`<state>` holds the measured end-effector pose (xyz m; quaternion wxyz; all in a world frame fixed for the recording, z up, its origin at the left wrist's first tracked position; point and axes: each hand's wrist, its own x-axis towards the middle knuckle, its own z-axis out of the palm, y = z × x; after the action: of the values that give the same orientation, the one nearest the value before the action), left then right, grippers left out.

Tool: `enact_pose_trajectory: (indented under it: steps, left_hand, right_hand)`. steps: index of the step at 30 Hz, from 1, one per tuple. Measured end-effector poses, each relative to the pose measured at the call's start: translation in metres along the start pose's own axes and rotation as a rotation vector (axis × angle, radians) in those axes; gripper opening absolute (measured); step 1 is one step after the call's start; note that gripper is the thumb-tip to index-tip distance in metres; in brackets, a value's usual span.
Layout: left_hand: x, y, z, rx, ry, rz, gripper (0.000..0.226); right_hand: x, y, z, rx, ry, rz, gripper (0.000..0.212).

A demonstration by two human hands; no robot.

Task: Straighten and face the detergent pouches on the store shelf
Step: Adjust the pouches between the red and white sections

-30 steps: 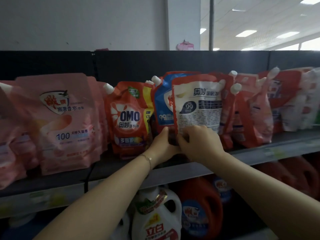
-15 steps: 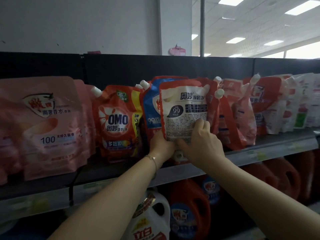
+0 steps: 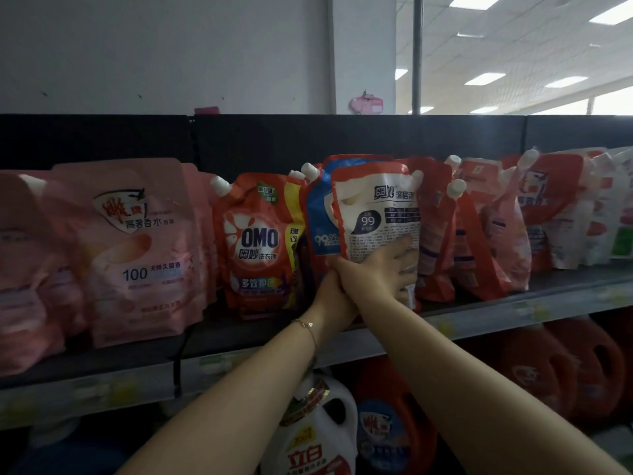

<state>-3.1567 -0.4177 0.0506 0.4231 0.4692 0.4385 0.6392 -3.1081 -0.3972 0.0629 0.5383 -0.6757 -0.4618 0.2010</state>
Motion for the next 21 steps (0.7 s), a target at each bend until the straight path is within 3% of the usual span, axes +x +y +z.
enact_pose_trajectory:
  steps: [3, 4, 6, 10, 14, 17, 21]
  left_hand:
    - [0.012, -0.013, -0.012, 0.084, -0.236, 0.099, 0.040]
    - [0.018, -0.017, -0.021, 0.092, -0.368, 0.112, 0.041]
    - [0.023, -0.022, -0.037, 0.272, -0.459, 0.111, 0.054]
    - [0.017, -0.018, -0.055, 0.379, -0.452, 0.147, 0.064]
    - [0.021, -0.010, -0.064, 0.378, -0.429, 0.150, 0.068]
    - [0.026, -0.001, -0.070, 0.354, -0.404, 0.150, 0.072]
    - [0.032, 0.009, -0.072, 0.182, -0.388, 0.110, 0.077]
  right_hand:
    - [0.003, -0.001, 0.006, 0.031, 0.090, 0.005, 0.105]
    - [0.004, -0.001, 0.007, 0.039, 0.122, 0.003, 0.093]
    - [0.004, -0.001, 0.006, 0.062, 0.154, -0.004, 0.075]
    - [0.001, 0.004, -0.003, 0.185, 0.165, -0.031, 0.061]
    - [-0.003, 0.011, -0.014, 0.493, 0.177, -0.111, 0.054]
    - [-0.007, 0.005, -0.029, 0.718, 0.073, -0.283, 0.040]
    - [-0.012, -0.009, -0.046, 0.757, -0.169, -0.423, 0.016]
